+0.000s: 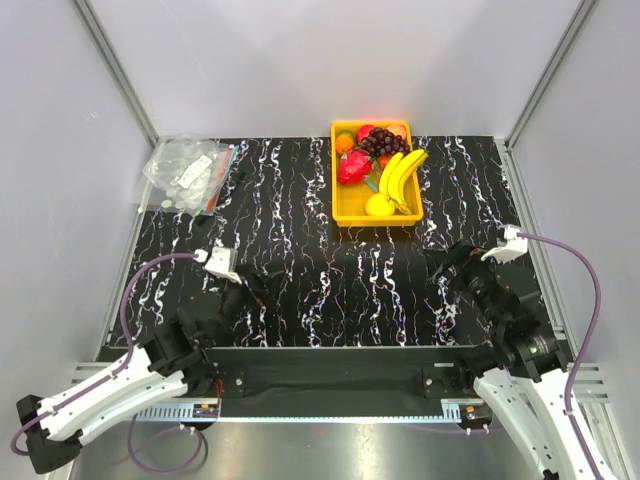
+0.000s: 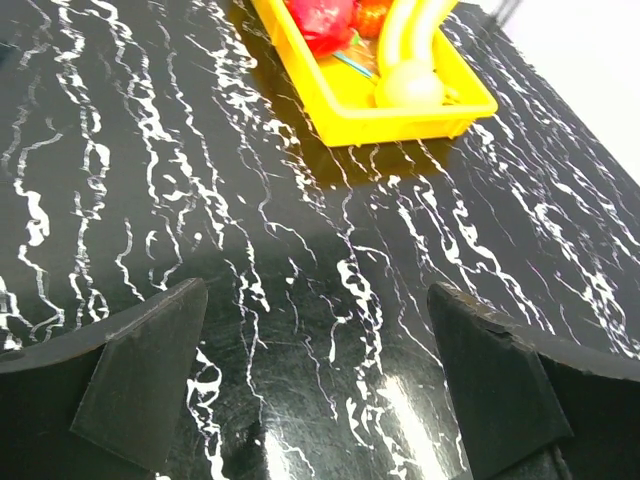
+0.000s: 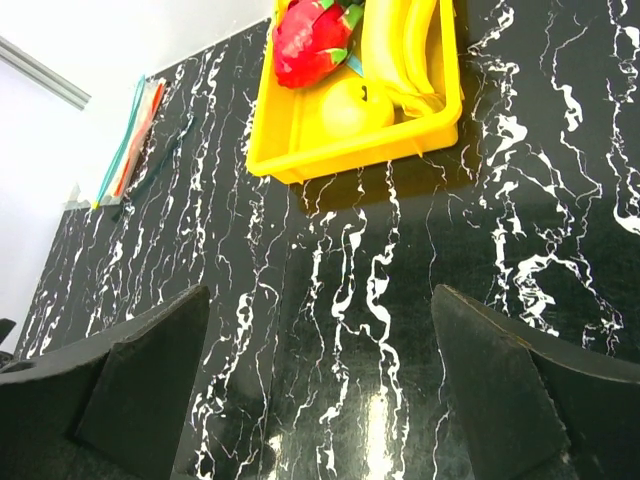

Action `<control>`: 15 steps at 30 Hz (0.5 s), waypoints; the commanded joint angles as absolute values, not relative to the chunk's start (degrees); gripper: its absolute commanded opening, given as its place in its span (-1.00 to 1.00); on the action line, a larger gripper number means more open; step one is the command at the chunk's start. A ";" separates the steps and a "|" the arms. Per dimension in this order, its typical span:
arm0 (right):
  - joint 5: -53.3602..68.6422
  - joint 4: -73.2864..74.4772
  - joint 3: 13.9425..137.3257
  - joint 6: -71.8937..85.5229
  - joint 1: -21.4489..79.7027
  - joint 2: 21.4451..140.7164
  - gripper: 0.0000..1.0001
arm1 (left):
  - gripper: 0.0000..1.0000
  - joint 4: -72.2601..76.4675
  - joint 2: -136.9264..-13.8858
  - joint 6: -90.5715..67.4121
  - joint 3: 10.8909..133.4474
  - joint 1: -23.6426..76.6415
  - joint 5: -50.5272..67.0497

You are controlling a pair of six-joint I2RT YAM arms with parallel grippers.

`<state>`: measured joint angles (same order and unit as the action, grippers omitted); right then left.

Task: Place the food in the zip-top bag and seal the zipper
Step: Pick up the zipper food storage bag at the corner of the board.

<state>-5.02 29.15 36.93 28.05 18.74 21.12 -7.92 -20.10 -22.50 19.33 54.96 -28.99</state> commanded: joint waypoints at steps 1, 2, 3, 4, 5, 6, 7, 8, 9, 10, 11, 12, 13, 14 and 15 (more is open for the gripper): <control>-5.54 25.31 36.12 27.25 18.90 21.09 0.99 | 0.98 -6.94 -24.50 -22.50 23.99 54.76 -36.18; -5.54 25.23 35.95 27.16 18.90 21.53 1.00 | 0.98 -6.77 -25.91 -21.63 26.17 54.76 -38.21; -5.62 24.88 35.77 27.16 18.90 22.40 0.99 | 0.98 -6.68 -27.58 -20.49 27.32 54.76 -40.49; -5.89 24.70 35.68 27.25 18.81 23.02 1.00 | 0.98 -5.90 -31.16 -17.96 28.55 54.58 -45.91; -5.98 24.35 35.51 27.25 18.81 23.55 0.99 | 0.98 -5.28 -33.03 -16.28 31.61 54.15 -47.88; -5.98 24.08 35.42 27.25 18.81 24.77 0.99 | 0.98 -4.75 -34.79 -14.78 33.12 53.36 -48.94; -5.80 23.73 35.42 27.16 18.81 25.31 0.99 | 0.98 -4.22 -38.46 -12.85 34.96 52.22 -49.13; -5.19 23.38 35.33 26.90 18.81 25.92 0.99 | 0.98 -3.87 -40.06 -12.31 36.55 48.90 -48.17; -4.40 22.51 35.33 26.63 18.81 26.97 0.99 | 0.98 -3.52 -41.73 -11.87 39.09 46.87 -46.51; -4.05 22.07 35.33 26.37 18.81 27.42 0.99 | 0.98 -2.73 -44.62 -11.69 40.33 42.32 -42.40; -3.69 21.36 35.33 26.28 18.81 27.77 0.99 | 0.98 -2.38 -46.04 -11.69 41.30 40.01 -40.19; -3.34 20.92 35.33 26.19 18.90 28.38 0.99 | 0.98 -2.29 -48.93 -11.78 44.01 37.82 -36.42; -2.82 20.48 35.16 25.93 18.81 28.65 1.00 | 0.98 -2.29 -50.70 -11.86 45.34 34.23 -35.26; -2.55 20.04 34.55 25.84 18.81 28.74 1.00 | 0.97 -2.37 -52.37 -11.95 46.92 32.62 -34.46; -2.11 18.73 34.19 25.75 18.81 28.91 0.99 | 0.96 -2.46 -55.78 -11.78 48.41 31.39 -33.84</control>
<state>-3.70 23.99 34.74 27.16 18.74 28.64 -5.76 -50.70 -13.41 43.31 35.44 -38.39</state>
